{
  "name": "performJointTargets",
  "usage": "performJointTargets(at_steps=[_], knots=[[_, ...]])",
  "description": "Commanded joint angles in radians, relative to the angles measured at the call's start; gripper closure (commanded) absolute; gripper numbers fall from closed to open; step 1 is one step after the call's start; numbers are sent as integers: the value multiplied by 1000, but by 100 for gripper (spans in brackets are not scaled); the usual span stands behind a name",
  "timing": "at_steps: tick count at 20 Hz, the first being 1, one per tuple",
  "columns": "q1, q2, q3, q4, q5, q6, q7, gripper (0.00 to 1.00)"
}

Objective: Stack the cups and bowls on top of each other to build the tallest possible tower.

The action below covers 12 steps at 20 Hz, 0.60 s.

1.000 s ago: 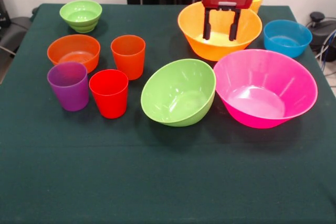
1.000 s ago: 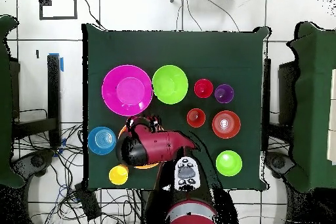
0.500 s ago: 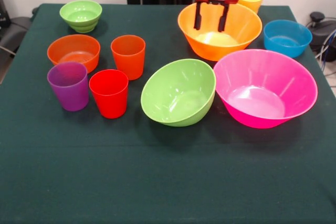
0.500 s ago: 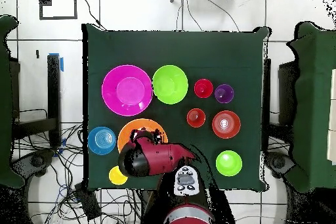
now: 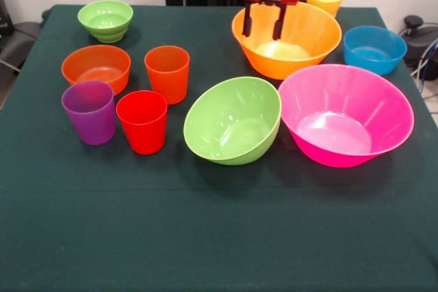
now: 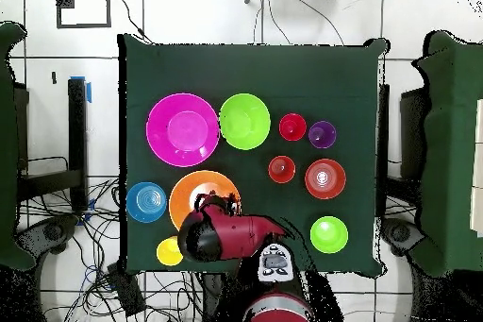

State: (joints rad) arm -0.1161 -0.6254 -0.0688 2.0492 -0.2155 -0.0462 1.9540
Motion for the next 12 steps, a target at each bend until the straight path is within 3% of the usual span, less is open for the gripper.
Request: performJointTargets(at_steps=[1,5,12], knots=[[-43,-53,58,50,-16,28,120,0],[-61,-124,80,82,-7,84,108,0],[-53,-174,95,109,5,94,115,0]])
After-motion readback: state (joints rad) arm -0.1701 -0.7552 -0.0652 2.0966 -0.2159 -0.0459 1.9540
